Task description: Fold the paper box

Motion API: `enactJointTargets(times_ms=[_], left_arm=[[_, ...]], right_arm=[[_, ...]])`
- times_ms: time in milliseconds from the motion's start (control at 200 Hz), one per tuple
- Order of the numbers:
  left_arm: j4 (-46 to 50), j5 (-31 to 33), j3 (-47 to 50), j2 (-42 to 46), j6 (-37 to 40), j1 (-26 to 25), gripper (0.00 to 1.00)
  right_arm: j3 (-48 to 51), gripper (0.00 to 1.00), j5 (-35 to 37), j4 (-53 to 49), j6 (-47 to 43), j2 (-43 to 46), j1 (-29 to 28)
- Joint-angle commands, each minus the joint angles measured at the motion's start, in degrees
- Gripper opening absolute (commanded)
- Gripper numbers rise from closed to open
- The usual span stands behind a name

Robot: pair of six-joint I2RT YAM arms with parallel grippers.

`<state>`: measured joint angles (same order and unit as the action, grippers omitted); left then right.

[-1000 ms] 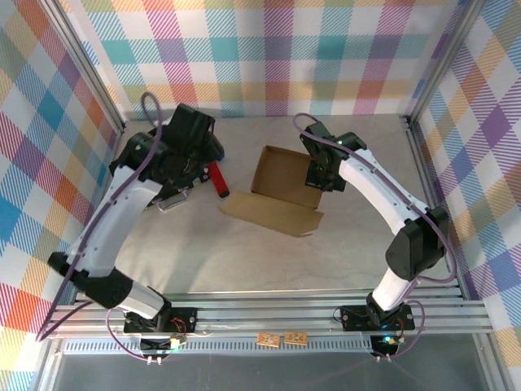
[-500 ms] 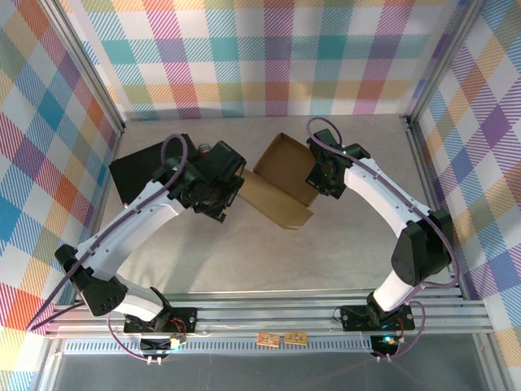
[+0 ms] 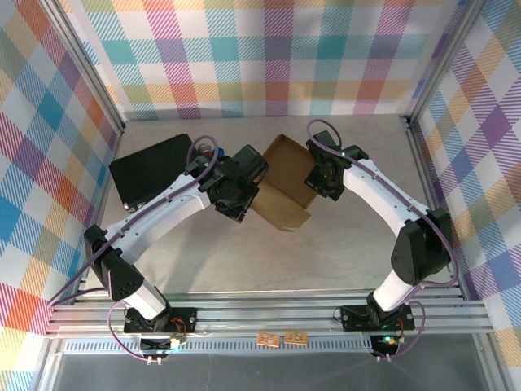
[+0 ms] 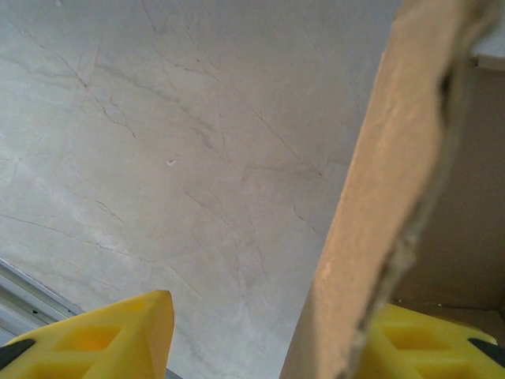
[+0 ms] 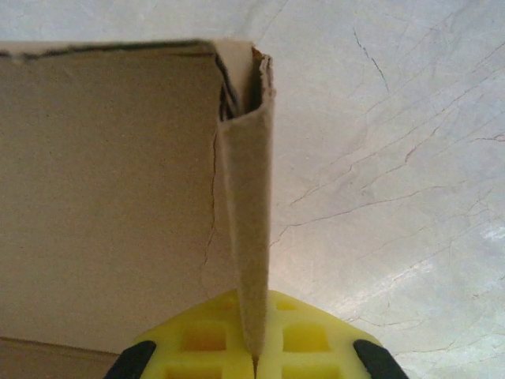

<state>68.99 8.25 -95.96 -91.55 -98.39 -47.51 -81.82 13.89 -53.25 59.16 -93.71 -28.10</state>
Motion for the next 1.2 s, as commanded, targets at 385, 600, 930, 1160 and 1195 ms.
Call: enactJointTargets(times_ms=[385,600,930,1160,1195], left_arm=[[5.92,0.36,-3.81,-0.55,-2.36,-0.57,0.45],[7.39,-0.03,-3.86,-1.57,-2.06,-0.84,0.41],[6.87,0.10,-2.80,-3.54,-2.53,-0.91,0.32],[9.43,-0.98,-3.46,-5.02,-2.08,-1.07,0.24],[9.98,-0.95,-3.27,-5.07,-2.24,-1.12,0.23]], right_arm=[[-0.24,0.00,3.40,-1.76,-1.23,-2.38,-1.85],[-0.45,0.00,3.95,-2.01,-1.07,-2.33,-2.48],[-0.46,0.00,3.51,-2.65,-0.27,-1.67,-3.10],[0.93,0.00,4.37,-3.09,0.63,-1.06,-3.36],[1.33,0.00,4.46,-3.00,0.78,-0.79,-3.41]])
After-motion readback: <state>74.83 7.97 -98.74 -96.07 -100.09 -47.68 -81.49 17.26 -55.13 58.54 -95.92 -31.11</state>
